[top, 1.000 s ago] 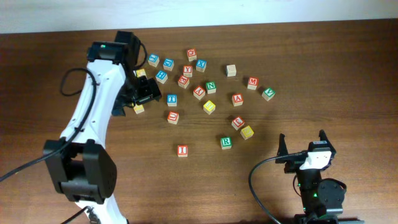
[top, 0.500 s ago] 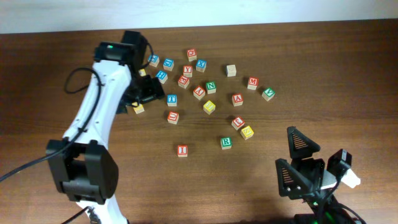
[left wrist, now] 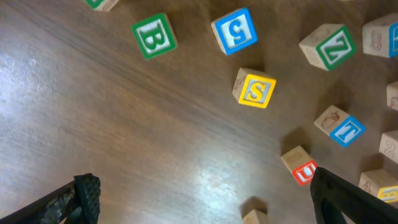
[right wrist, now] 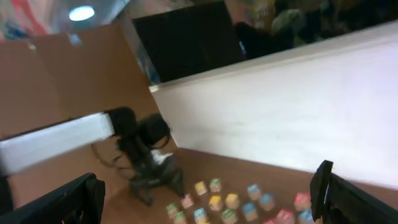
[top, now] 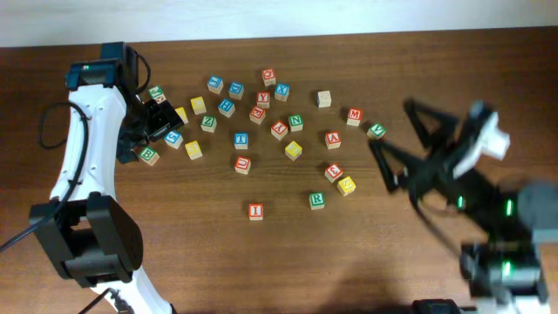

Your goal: Spell out ICRA

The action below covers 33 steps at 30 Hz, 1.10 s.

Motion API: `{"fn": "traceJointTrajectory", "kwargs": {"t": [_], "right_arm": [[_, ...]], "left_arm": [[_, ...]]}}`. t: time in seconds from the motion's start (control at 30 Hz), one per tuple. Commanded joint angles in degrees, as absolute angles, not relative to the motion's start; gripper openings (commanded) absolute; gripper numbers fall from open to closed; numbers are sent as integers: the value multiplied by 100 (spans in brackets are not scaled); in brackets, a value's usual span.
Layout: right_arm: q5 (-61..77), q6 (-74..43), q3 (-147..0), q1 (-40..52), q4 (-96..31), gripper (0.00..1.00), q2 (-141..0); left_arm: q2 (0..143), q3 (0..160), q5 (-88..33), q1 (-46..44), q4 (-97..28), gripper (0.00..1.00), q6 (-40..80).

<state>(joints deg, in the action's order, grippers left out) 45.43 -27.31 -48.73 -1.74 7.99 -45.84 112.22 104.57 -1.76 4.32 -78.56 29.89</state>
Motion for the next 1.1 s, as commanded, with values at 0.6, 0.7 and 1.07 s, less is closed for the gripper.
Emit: {"fn": "traceJointTrajectory", "kwargs": {"t": [0.6, 0.7, 1.07], "right_arm": [[3988, 119, -7898, 338, -5771, 98, -7124], [4733, -390, -7898, 338, -5909, 98, -7533], [4941, -499, -7898, 346, -5642, 98, -8617]], "left_arm": [[11284, 10466, -366, -12, -8068, 99, 3076], [11284, 10466, -366, -12, -8191, 99, 3074], [11284, 10460, -364, -12, -7771, 99, 2561]]}}
